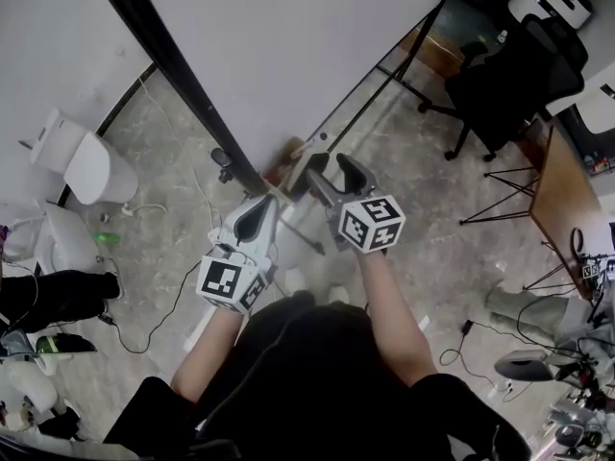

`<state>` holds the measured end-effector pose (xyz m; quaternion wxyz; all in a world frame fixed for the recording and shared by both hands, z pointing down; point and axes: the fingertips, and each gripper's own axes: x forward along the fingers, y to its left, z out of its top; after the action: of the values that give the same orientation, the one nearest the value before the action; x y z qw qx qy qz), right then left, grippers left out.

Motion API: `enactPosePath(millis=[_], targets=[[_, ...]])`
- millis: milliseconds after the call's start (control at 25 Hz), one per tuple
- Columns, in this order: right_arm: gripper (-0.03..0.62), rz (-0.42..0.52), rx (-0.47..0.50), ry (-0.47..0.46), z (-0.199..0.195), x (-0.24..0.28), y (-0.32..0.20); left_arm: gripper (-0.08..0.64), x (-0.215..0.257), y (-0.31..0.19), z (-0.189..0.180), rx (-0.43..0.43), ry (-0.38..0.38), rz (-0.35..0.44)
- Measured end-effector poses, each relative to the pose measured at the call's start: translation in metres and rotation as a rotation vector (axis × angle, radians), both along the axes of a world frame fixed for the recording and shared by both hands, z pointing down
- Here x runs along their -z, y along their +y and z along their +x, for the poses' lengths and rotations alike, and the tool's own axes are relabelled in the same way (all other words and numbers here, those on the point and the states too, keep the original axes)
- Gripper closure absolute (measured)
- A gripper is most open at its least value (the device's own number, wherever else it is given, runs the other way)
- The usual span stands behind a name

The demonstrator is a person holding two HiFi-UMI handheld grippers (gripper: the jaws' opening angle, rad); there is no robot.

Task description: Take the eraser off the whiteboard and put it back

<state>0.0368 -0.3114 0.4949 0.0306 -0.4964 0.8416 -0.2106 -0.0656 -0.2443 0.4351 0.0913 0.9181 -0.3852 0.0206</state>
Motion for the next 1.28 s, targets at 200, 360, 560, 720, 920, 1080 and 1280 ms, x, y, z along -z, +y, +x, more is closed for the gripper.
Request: enactPosePath(millis=[200, 360, 560, 720, 920, 1080, 1280], targets=[[0.242, -0.047, 0.017, -0.024, -0.004, -0.011, -0.006, 0.555, -0.003, -0.002, 0.003, -0.002, 0.006, -0.012], [0.225, -0.072, 0.029, -0.039, -0.009, -0.013, -0.012, 0.555, -0.001, -0.003, 0.004, -0.006, 0.007, -0.013], [0.225, -0.097, 0.047, -0.06, -0.014, -0.014, -0.019, 0.555, -0.001, -0.003, 0.001, -0.008, 0.001, -0.012], [0.225, -0.111, 0.056, -0.074, -0.019, -0.014, -0.021, 0.555, -0.003, 0.0, -0.003, -0.001, -0.005, -0.013], [0.225, -0.126, 0.055, -0.072, -0.022, -0.017, -0.024, 0.555, -0.005, 0.002, -0.008, 0.008, -0.008, -0.015], [0.225, -0.136, 0.063, -0.062, -0.027, -0.019, -0.024, 0.555, -0.004, 0.001, -0.012, 0.018, -0.009, -0.013], [0.238, -0.139, 0.045, -0.05, -0.025, -0.02, -0.024, 0.555, -0.001, 0.004, -0.014, 0.028, -0.004, -0.008]])
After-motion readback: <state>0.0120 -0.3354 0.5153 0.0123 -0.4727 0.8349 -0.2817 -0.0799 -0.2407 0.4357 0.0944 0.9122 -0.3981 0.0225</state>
